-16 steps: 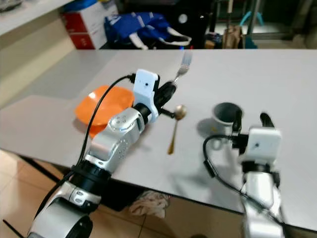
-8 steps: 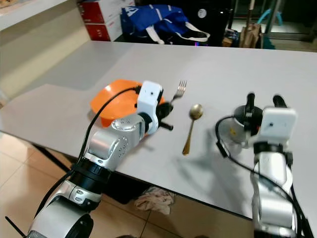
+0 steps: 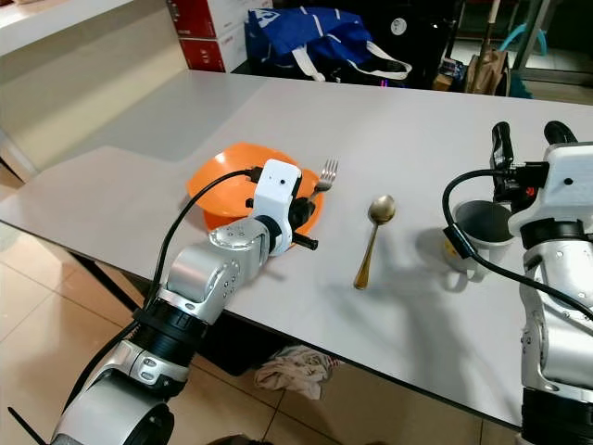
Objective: Setting the table
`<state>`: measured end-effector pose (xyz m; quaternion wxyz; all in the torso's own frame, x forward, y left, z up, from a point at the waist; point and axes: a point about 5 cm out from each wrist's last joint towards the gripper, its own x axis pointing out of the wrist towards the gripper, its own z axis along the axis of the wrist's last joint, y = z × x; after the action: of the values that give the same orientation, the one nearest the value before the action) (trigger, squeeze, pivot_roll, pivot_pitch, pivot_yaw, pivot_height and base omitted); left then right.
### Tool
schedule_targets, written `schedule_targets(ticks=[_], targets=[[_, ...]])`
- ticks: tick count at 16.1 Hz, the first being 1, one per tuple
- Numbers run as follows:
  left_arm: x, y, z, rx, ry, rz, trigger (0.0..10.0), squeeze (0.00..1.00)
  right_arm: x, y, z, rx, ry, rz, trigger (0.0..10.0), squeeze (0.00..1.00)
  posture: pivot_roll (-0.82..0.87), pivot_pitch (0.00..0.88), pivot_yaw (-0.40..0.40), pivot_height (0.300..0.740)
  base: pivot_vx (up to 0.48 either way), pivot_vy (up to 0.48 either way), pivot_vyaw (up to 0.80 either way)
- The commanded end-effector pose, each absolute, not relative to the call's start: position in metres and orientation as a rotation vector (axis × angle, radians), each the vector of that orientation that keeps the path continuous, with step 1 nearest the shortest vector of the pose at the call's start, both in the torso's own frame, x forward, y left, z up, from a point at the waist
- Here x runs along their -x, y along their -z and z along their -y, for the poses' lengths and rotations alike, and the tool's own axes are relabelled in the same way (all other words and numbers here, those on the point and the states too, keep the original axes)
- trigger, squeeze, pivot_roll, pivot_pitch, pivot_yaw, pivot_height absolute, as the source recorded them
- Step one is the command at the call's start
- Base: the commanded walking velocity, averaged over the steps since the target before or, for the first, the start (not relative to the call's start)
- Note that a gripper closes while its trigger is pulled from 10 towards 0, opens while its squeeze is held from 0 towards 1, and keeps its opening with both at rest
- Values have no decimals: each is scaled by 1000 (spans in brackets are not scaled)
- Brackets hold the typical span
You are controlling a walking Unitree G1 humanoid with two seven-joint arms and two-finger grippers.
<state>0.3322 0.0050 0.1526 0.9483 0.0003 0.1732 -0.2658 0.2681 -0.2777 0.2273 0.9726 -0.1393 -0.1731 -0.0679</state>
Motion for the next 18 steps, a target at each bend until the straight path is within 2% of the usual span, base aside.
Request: schedule_targets(ticks=[1, 6, 8, 11, 14, 18], targets=[[-330, -147, 1, 27, 548, -382, 0, 0, -270, -231, 275, 266, 101, 347, 10000, 0, -140, 0, 117, 740, 0, 0, 0], [-329, -137, 13, 60, 595, -423, 0, 0, -263, -222, 272, 212, -93, 226, 10000, 0, -153, 0, 127, 740, 0, 0, 0], [-329, -137, 23, 65, 636, -412, 0, 0, -251, -211, 277, 259, -152, 141, 10000, 0, -160, 0, 123, 740, 0, 0, 0], [-331, -138, 27, 80, 652, -397, 0, 0, -240, -201, 275, 302, -176, 101, 10000, 0, -179, 0, 128, 740, 0, 0, 0], [-332, -141, 33, 82, 678, -365, 0, 0, -223, -188, 271, 305, -123, 105, 10000, 0, -188, 0, 139, 740, 0, 0, 0], [-336, -138, 34, 88, 677, -365, 0, 0, -179, -160, 258, 267, -113, 12, 10000, 0, -218, 0, 158, 740, 0, 0, 0]])
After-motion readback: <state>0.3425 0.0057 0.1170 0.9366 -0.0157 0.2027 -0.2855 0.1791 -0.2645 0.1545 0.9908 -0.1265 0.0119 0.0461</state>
